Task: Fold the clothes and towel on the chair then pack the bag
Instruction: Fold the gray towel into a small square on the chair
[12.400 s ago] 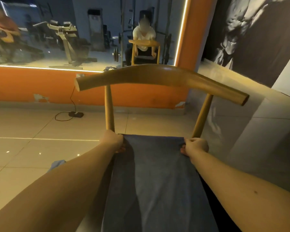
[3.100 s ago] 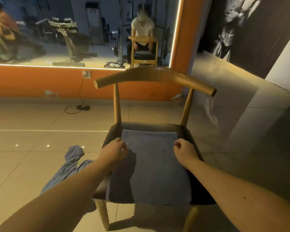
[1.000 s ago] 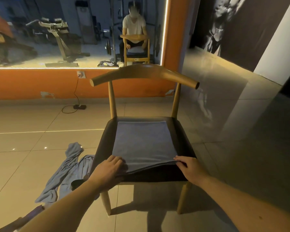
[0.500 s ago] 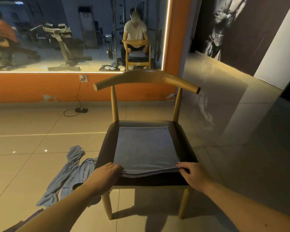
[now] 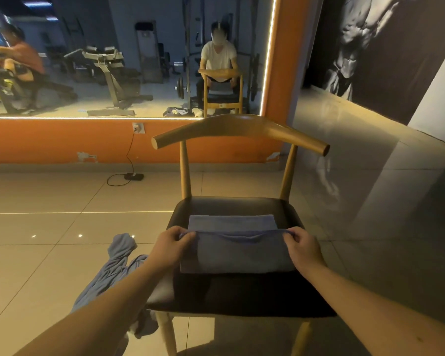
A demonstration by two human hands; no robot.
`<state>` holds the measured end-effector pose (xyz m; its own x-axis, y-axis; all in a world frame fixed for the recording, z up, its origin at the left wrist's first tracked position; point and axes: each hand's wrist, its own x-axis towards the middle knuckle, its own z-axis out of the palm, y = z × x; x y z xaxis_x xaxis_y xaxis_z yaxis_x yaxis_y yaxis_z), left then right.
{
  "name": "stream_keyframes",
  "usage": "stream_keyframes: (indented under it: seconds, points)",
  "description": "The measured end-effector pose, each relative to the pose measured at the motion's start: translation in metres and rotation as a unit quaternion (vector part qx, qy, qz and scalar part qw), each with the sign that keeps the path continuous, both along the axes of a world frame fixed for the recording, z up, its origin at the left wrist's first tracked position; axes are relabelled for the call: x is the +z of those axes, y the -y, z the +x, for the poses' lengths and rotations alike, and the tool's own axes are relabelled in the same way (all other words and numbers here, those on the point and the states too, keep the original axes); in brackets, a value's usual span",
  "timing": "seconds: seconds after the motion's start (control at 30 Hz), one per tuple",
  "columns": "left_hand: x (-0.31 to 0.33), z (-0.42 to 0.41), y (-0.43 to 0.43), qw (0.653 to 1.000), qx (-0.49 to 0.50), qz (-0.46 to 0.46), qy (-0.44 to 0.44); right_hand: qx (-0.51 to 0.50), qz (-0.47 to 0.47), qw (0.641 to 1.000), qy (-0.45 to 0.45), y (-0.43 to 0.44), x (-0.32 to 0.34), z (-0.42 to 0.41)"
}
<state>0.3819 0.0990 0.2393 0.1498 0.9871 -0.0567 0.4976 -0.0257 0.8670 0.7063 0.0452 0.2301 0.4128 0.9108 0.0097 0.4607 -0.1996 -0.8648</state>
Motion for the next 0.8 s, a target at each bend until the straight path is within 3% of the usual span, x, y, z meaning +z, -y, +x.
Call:
stream_keyframes:
  seconds: [0.33, 0.63, 0.73, 0.8]
  points:
    - [-0.035, 0.043, -0.115, 0.993, 0.097, -0.019, -0.066, -0.018, -0.067, 0.997, 0.023, -0.113, -0.02, 0.018]
    - [-0.066, 0.046, -0.142, 0.978, 0.117, 0.007, -0.174, -0.031, -0.152, 0.988, 0.028, -0.146, -0.049, 0.03]
    - [-0.057, 0.05, -0.136, 0.976, 0.135, 0.013, -0.171, -0.059, -0.138, 0.989, 0.02, -0.143, -0.043, 0.027]
    - [-0.049, 0.051, -0.126, 0.965, 0.13, 0.066, -0.217, -0.073, -0.088, 0.991, 0.072, -0.136, -0.036, 0.018]
